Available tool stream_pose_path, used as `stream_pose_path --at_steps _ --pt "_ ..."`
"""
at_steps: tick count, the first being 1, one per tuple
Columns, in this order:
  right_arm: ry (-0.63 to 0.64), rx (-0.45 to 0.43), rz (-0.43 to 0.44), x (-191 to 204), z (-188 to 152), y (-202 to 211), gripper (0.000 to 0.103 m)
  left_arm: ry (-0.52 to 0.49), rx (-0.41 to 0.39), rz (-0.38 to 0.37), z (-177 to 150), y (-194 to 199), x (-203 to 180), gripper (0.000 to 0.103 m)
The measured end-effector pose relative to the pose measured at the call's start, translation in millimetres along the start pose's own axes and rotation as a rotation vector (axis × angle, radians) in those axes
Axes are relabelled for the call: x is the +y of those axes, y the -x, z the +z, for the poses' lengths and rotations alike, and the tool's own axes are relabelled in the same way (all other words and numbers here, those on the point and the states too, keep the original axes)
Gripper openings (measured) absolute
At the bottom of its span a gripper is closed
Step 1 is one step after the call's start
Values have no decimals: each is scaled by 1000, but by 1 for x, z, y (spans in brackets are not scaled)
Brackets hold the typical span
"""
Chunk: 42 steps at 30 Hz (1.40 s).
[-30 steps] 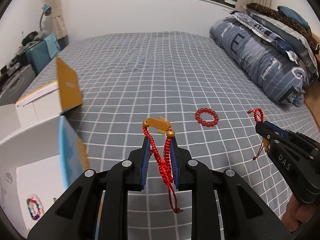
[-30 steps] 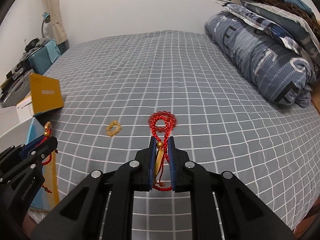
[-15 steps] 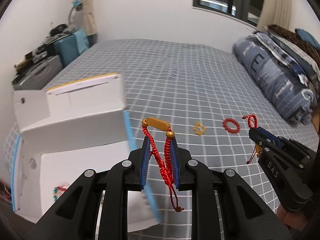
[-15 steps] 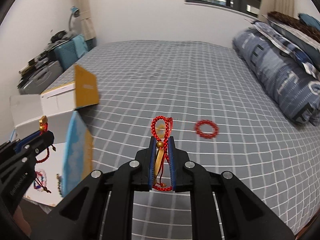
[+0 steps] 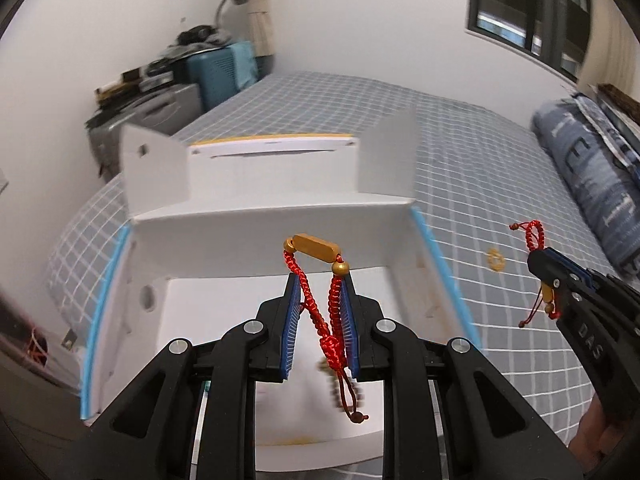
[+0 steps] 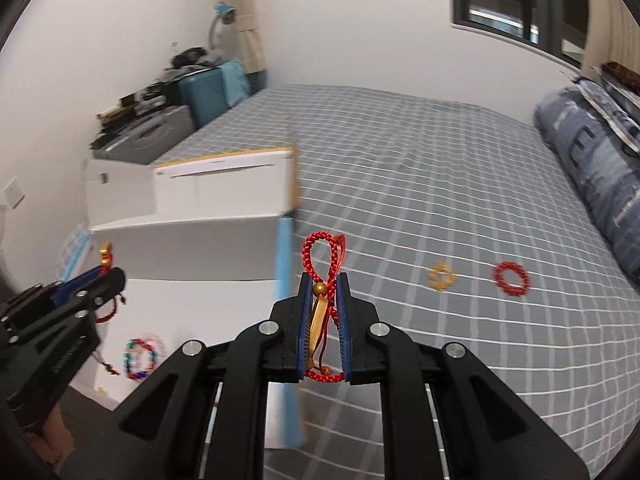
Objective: Organize jewelry
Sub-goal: 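Lift and carry both red cord bracelets with both tools over the box, then open both tools releasing the red cord bracelets into the box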
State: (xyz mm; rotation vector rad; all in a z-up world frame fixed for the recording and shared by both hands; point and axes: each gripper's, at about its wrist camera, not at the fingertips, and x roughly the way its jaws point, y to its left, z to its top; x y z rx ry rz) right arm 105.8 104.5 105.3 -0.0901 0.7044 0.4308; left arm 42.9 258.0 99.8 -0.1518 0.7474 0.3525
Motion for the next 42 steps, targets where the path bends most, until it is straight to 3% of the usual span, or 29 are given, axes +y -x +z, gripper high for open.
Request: stream_pose_path --at_steps 7,12,21,35,38,42 --pt "102 40 81 76 -14 -23 11 55 34 50 -18 -10 51 20" --pt "149 82 67 102 -24 -44 11 85 84 78 -30 -28 76 20" --pt "125 198 40 100 -36 -77 11 99 160 85 -39 -53 89 20" --pt "123 209 45 100 -38 -81 13 102 160 83 -38 -55 86 23" --pt "129 206 46 101 -38 -80 15 104 159 84 -39 -53 87 30" --pt "136 189 50 105 -37 -75 28 109 140 86 -39 -44 88 44"
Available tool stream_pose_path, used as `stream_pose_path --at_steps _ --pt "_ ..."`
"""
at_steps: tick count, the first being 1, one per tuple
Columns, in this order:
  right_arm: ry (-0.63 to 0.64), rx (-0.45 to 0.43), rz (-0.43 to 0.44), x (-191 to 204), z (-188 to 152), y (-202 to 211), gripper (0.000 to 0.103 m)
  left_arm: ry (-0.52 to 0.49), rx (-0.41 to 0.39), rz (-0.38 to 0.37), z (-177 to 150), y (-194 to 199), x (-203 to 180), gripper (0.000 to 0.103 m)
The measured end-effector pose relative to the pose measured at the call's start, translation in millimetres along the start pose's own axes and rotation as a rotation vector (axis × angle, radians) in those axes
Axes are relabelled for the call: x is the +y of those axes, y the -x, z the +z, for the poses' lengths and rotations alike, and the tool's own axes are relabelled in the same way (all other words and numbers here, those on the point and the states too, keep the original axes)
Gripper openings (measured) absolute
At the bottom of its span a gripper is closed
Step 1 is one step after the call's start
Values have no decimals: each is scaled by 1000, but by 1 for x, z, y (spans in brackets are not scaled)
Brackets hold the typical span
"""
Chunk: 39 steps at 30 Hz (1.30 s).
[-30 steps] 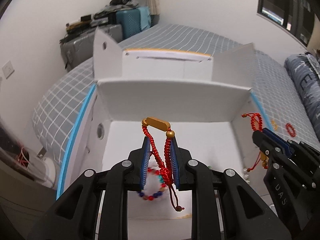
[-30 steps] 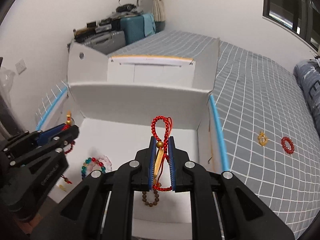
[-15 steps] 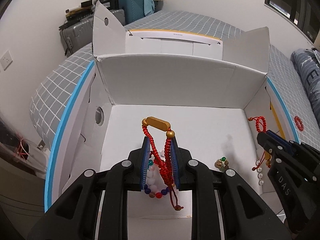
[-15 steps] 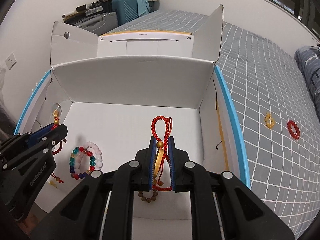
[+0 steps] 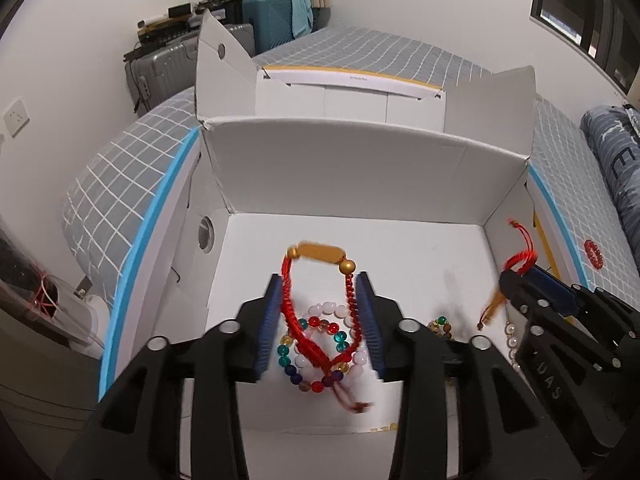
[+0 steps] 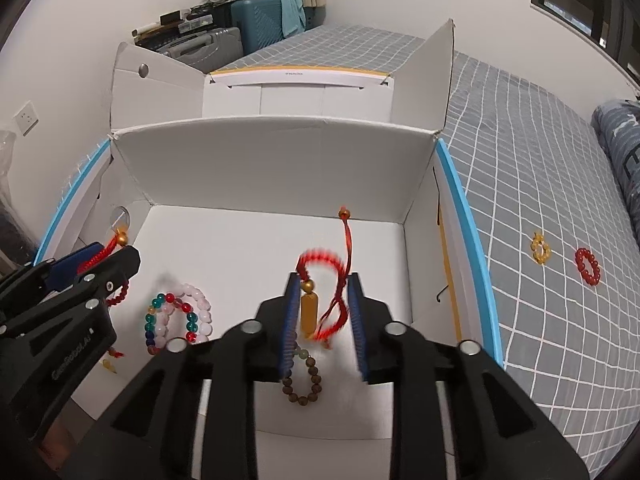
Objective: Organize jewelry
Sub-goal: 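Open both tools releasing the red cord bracelets into the box, then move both open tools back toward the amber and red bead bracelets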
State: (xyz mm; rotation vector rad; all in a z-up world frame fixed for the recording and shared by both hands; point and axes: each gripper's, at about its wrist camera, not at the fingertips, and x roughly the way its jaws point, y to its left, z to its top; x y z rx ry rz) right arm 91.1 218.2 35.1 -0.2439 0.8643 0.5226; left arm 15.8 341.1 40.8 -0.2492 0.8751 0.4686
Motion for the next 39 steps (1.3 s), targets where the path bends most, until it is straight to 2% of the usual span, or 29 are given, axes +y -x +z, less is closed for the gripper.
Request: stream_pose_path --at_steps 2,5,7,9,12,15,19,23,33,39 --pt "5 -12 -2 1 1 3 35 0 -13 5 0 5 1 54" --pt "-7 -37 5 -1 2 11 50 -1 -31 20 -1 11 3 63" --pt "-7 -54 1 -2 3 16 55 7 -40 18 -1 15 6 68" --pt "-9 -75 -10 -3 4 23 69 9 -49 17 -1 19 8 75" --pt "-13 -127 -44 -9 7 39 82 13 -64 22 0 23 7 84" --pt "-19 -157 -64 -21 10 52 88 11 -77 4 5 27 2 91" --pt "-51 -188 -104 -49 10 68 91 -21 -105 -14 14 37 -20 97" --pt "-99 -210 -147 -90 11 88 94 -51 -133 -61 21 50 -55 97" --pt "-227 -243 -296 -224 3 133 95 -210 -126 -206 29 52 -199 97" --pt "-320 -208 -354 -309 -14 119 95 -276 -89 -283 22 29 -289 97"
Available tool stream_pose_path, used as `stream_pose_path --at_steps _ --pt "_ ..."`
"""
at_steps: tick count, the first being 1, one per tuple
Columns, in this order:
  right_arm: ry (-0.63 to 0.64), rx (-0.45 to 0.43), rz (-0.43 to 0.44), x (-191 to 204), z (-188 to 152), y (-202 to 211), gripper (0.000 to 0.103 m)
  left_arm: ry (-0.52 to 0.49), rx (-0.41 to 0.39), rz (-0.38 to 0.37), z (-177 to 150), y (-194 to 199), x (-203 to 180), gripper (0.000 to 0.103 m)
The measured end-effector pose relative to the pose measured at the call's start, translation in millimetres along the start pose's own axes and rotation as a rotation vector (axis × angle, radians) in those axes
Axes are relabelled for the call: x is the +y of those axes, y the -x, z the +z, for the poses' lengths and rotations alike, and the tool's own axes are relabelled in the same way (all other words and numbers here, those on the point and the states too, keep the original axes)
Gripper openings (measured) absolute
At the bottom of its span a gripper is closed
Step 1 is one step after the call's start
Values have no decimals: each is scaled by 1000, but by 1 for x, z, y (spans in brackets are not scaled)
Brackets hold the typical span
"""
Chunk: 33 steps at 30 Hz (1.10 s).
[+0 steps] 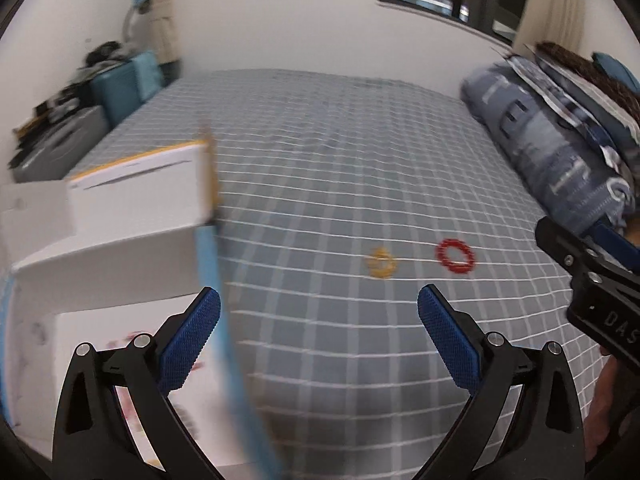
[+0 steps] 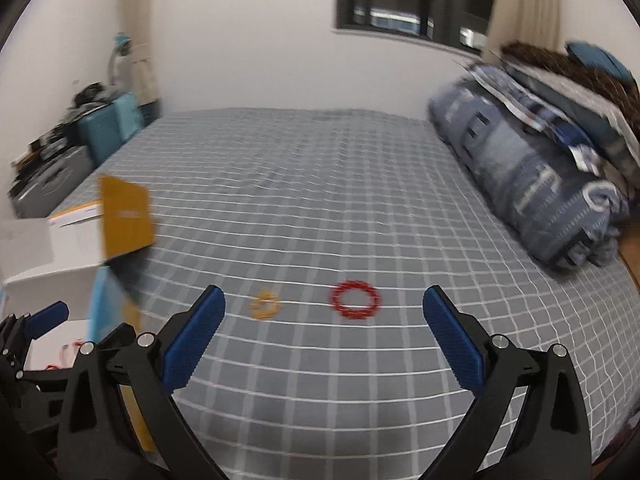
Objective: Organize jewelry
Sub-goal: 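Move both open tools back toward the amber and red bead bracelets, then grasp amber bead bracelet with left tool while right tool grasps red bead bracelet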
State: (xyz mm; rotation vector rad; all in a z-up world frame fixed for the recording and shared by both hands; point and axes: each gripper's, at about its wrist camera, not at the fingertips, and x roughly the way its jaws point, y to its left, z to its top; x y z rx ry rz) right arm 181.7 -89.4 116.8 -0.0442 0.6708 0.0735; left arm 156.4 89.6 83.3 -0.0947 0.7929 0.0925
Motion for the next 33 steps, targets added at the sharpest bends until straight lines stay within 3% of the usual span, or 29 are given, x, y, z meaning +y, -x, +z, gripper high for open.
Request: stream_pose_path --at_steps 7,13,18,28,33 --pt "-40 67 -59 -57 -10 -78 95 -47 69 -59 4 -82 -68 97" --pt "-44 139 -72 -83 -21 -144 95 -70 124 -31 6 -156 -90 97" --pt "-38 185 -64 -84 -26 -185 95 -63 163 -4 8 -200 -86 97" --pt "-45 232 -45 -74 -31 -228 95 -73 184 18 8 -244 -80 96" --pt "-45 249 -43 -70 -33 -240 86 -81 179 10 7 -248 -82 92"
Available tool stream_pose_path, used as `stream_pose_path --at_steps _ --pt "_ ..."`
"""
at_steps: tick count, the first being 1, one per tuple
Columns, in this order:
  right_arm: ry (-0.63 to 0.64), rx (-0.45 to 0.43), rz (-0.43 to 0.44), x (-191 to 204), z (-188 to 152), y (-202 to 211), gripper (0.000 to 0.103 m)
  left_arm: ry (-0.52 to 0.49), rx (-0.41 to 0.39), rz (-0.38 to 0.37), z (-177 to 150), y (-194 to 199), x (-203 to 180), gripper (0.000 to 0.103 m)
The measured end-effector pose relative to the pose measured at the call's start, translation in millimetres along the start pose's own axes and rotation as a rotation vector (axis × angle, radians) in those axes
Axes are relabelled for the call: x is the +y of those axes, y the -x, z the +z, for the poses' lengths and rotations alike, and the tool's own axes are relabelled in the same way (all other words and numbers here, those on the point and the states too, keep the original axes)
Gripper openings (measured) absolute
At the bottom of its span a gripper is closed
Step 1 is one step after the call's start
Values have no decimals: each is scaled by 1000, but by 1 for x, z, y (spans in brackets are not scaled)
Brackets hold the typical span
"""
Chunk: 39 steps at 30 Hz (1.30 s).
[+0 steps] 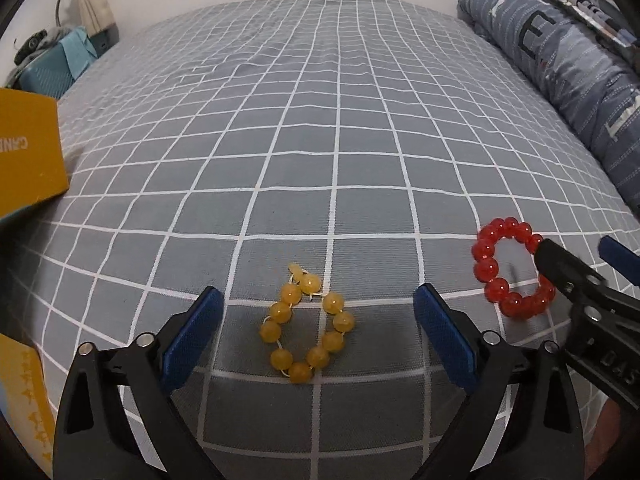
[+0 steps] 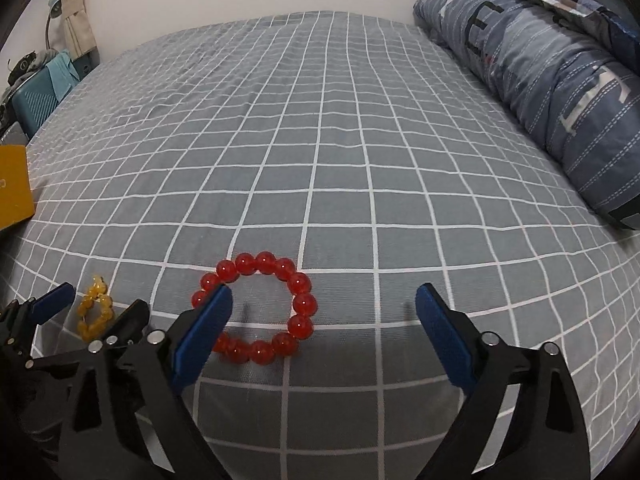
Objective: Organize jewelry
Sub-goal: 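Grasp amber bead bracelet with left tool while right tool grasps red bead bracelet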
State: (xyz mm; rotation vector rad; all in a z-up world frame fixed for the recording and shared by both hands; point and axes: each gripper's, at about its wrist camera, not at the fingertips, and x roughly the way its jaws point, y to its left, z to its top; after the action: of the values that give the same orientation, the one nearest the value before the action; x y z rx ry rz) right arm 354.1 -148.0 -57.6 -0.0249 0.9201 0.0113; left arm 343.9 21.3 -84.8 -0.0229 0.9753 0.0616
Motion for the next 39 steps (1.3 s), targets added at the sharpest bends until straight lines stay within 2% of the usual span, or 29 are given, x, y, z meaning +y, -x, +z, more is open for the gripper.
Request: stream_pose_path --at_steps 3,5,8,11,12,16,17,23,33,39 --pt "-5 11 3 0 -1 -4 80 8 -2 -10 0 -1 2 83" --pt "-4 19 3 1 -1 -7 76 8 -7 -3 0 0 1 72" --pt "-2 35 8 3 -1 -11 68 11 -11 7 0 1 2 64" --pt "2 53 17 4 -1 -16 58 14 -12 12 1 2 3 48" --pt "0 61 21 4 -2 -18 54 13 -9 0 1 2 3 38" --pt "-5 70 24 5 -2 -21 44 0 -4 -6 1 2 0 26" --pt "-7 72 28 4 -2 -21 38 -3 -3 -9 1 2 0 22" --pt "5 82 43 8 -2 -22 15 -1 0 -20 -1 4 0 17" --pt "-7 75 58 7 -1 -18 14 -9 -1 -23 0 8 0 17" --pt "-14 42 69 6 1 -3 13 -1 -10 -36 3 20 3 17"
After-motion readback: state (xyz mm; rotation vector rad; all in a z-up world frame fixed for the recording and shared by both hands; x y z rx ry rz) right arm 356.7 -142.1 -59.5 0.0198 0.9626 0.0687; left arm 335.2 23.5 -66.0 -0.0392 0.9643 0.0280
